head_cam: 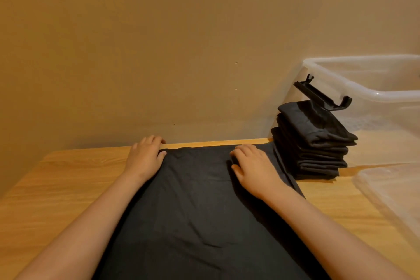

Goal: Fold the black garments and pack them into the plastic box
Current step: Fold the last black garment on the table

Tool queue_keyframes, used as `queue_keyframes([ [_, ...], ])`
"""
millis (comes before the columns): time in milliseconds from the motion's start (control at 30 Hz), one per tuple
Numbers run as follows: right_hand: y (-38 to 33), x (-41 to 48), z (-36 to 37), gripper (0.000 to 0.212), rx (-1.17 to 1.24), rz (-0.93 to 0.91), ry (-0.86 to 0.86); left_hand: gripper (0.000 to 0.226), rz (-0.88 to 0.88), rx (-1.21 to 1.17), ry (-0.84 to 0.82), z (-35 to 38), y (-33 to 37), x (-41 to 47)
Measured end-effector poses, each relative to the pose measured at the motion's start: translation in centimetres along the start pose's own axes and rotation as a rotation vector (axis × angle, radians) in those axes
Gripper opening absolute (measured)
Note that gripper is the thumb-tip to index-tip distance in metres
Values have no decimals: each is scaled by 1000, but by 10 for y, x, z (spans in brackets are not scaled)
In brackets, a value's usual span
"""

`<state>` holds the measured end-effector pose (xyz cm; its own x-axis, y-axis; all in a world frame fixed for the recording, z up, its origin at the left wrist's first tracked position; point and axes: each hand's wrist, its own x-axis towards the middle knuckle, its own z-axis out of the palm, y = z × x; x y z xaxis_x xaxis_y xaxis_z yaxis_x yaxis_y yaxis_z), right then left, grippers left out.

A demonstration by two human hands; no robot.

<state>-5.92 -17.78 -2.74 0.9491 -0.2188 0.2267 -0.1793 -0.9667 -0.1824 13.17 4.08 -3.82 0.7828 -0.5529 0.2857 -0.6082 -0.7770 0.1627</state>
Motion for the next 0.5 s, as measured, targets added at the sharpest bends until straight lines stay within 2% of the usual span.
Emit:
queue_keyframes([
  [100,-16,-44,-11,47,50,-53,-83,42,120,-147,3,-23,20,-43],
  [233,-28,-108,-23,52,78,-87,-142,49,247,-267,-144,-51,36,-132],
  [400,-26,-162,-30,61,33,-31,-169,52,155,-255,-236,-63,29,-225],
  [433,-23,-170,-30,67,12,-8,-187,59,136,-241,-251,-63,24,-238],
  [500,-12,-186,-27,92,-29,42,-219,80,102,-220,-269,-59,14,-256],
])
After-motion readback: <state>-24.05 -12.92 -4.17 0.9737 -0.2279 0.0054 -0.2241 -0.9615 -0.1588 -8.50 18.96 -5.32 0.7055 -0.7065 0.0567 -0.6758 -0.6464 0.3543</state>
